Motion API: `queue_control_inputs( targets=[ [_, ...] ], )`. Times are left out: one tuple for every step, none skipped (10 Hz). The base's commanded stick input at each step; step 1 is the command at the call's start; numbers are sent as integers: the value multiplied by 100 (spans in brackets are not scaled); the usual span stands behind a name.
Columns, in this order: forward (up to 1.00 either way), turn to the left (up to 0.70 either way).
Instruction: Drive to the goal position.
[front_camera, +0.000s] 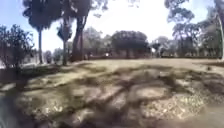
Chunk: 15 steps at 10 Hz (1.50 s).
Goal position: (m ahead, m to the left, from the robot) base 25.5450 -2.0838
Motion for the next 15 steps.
queue_control_inputs(
  targets=[
    [70, 0],
    [70, 0],
    [70, 0],
    [70, 0],
    [70, 0],
    [70, 0],
    [70, -1],
    [70, -8],
    [70, -35],
    [70, -27],
    [70, 0],
    [70, 0],
    [70, 0],
    [70, 0],
    [70, 0]
  ],
)
